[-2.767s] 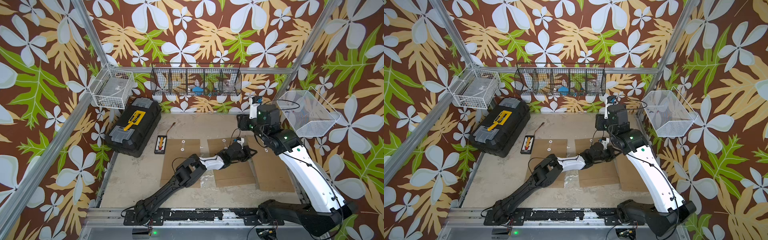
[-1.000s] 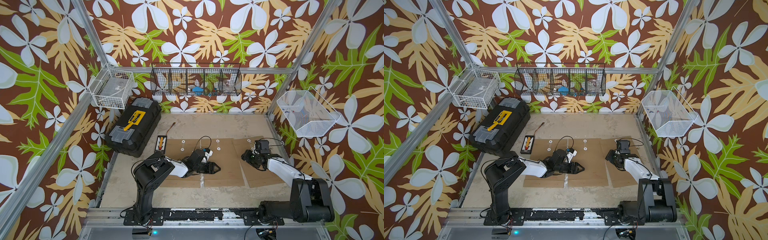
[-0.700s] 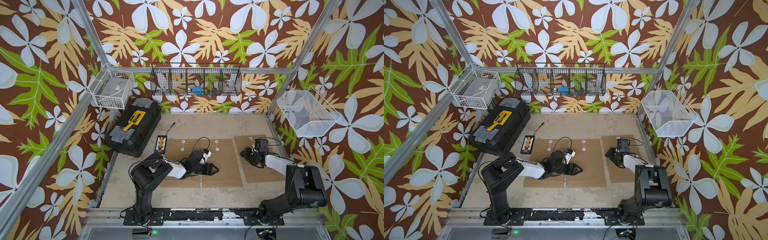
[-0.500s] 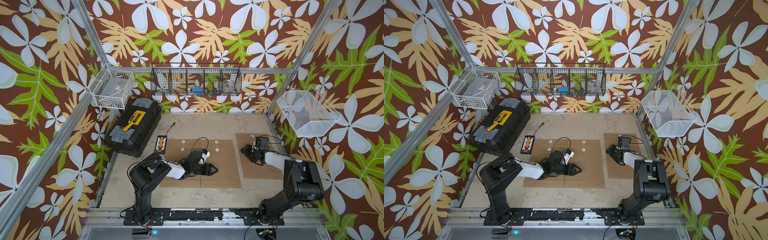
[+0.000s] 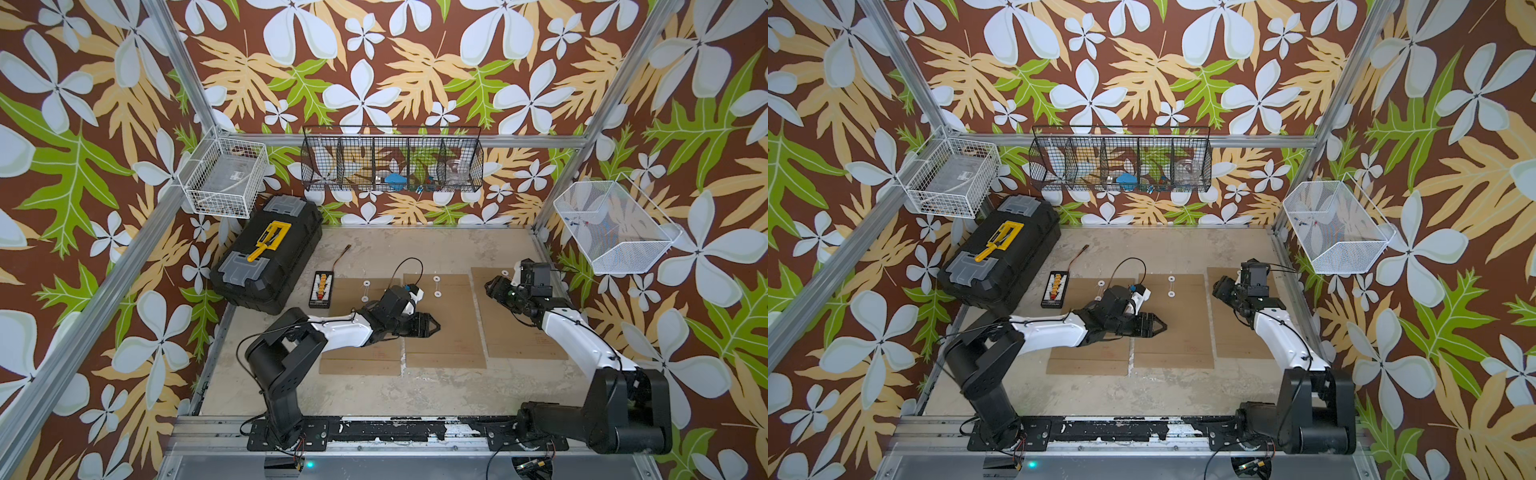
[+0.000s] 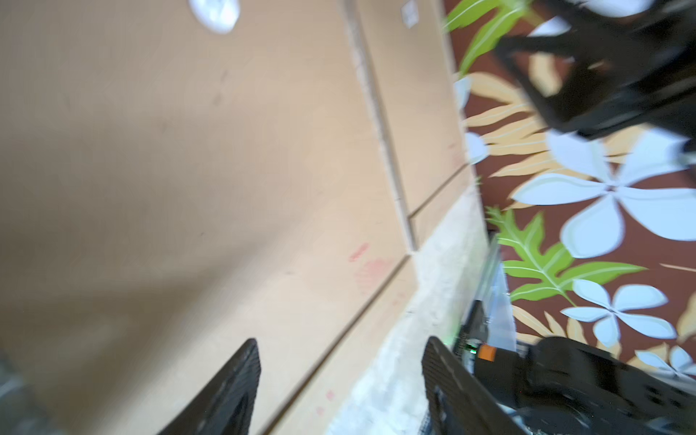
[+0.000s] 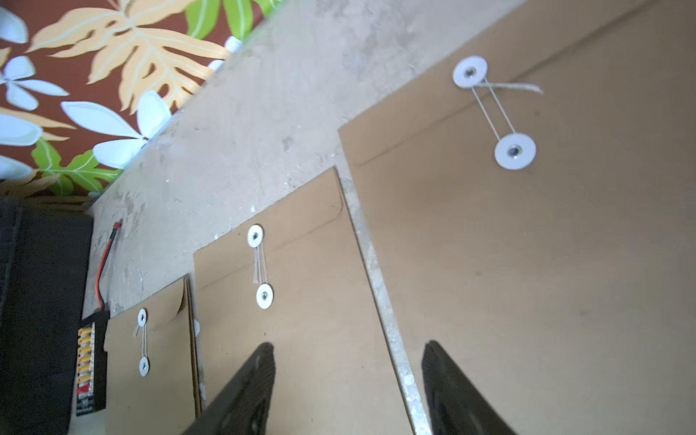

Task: Close the mouth of the file bag
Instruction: Move the file bag to the center of the board, then reset both arms

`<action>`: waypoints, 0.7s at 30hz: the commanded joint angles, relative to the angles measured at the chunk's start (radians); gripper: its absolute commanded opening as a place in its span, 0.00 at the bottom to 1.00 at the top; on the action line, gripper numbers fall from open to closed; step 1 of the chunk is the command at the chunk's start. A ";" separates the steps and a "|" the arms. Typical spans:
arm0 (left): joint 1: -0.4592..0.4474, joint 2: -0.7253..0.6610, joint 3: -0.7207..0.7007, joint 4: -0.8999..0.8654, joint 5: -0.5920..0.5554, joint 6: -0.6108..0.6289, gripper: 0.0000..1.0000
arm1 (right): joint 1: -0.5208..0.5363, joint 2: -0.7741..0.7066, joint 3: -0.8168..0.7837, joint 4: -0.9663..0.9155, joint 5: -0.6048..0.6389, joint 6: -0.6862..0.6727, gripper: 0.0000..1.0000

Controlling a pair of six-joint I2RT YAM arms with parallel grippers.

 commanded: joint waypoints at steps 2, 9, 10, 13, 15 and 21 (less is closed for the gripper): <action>0.004 -0.231 -0.057 -0.151 -0.298 0.182 0.77 | 0.081 -0.209 -0.163 0.286 0.131 -0.117 0.80; 0.053 -0.732 -0.491 0.314 -0.922 0.667 0.99 | 0.113 -0.337 -0.404 0.665 0.608 -0.304 1.00; 0.096 -0.766 -0.505 0.311 -0.989 0.679 0.99 | 0.113 -0.295 -0.407 0.682 0.654 -0.338 1.00; 0.234 -0.831 -0.575 0.337 -1.102 0.658 0.99 | 0.111 -0.183 -0.438 0.797 0.724 -0.390 1.00; 0.307 -0.842 -0.636 0.387 -1.160 0.619 0.99 | 0.110 -0.134 -0.489 0.929 0.716 -0.422 1.00; 0.457 -0.661 -0.785 0.677 -1.241 0.591 0.97 | 0.109 -0.027 -0.599 1.235 0.649 -0.524 1.00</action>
